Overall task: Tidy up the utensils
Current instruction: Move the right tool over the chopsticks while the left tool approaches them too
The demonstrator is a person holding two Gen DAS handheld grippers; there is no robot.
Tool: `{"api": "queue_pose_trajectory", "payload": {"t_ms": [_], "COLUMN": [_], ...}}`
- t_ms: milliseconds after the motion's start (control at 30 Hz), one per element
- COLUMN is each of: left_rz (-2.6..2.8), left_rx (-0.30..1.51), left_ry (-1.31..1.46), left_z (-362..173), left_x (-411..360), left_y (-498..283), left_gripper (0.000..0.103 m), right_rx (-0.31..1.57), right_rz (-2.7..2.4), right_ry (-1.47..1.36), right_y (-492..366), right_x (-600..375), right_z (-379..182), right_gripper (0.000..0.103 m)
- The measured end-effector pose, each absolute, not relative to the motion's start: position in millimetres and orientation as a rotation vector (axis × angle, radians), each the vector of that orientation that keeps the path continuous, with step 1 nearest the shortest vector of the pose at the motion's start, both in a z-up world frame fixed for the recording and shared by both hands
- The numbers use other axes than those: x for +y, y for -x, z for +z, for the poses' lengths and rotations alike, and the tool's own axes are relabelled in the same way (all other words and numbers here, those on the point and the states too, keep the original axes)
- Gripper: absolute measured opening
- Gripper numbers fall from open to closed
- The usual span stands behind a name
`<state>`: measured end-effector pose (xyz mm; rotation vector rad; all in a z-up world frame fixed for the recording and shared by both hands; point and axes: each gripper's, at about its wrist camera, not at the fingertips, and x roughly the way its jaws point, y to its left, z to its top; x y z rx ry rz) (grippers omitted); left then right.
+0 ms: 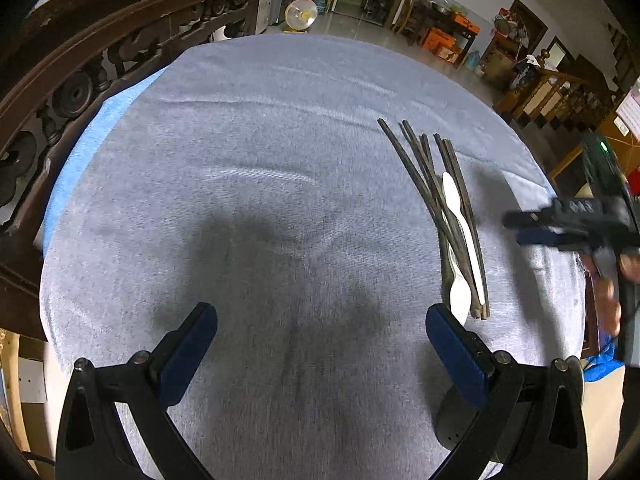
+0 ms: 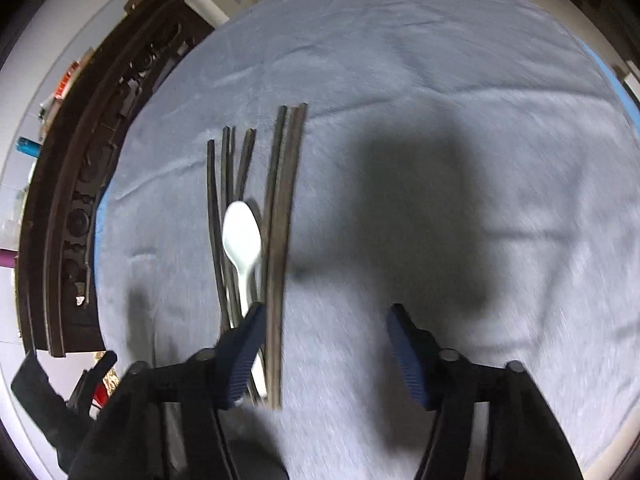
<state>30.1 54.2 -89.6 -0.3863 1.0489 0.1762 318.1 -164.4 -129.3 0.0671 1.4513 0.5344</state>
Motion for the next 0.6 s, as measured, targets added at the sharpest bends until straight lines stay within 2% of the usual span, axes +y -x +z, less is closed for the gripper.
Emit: {"api": "queue_pose_trajectory", "payload": {"t_ms": [167,400,600], "left_rz": [0.176,0.178,0.178], "left_rx": [1.062,1.067,1.069], "left_ry": [0.395,0.399,0.400], "left_z": [-96,-100,-102], "left_x": [58,62,62], "left_y": [-36,-45,-49], "left_gripper": [0.103,0.103,0.103], "right_rx": [1.443,1.436,1.422], "right_rz": [0.513,0.445,0.364], "right_ry": [0.003,0.149,0.101], "right_y": [-338,-347,-359], "right_x": [-132,-109,-137], "right_z": [-134,-141,-133], "right_gripper": [0.055,0.033,0.033]}}
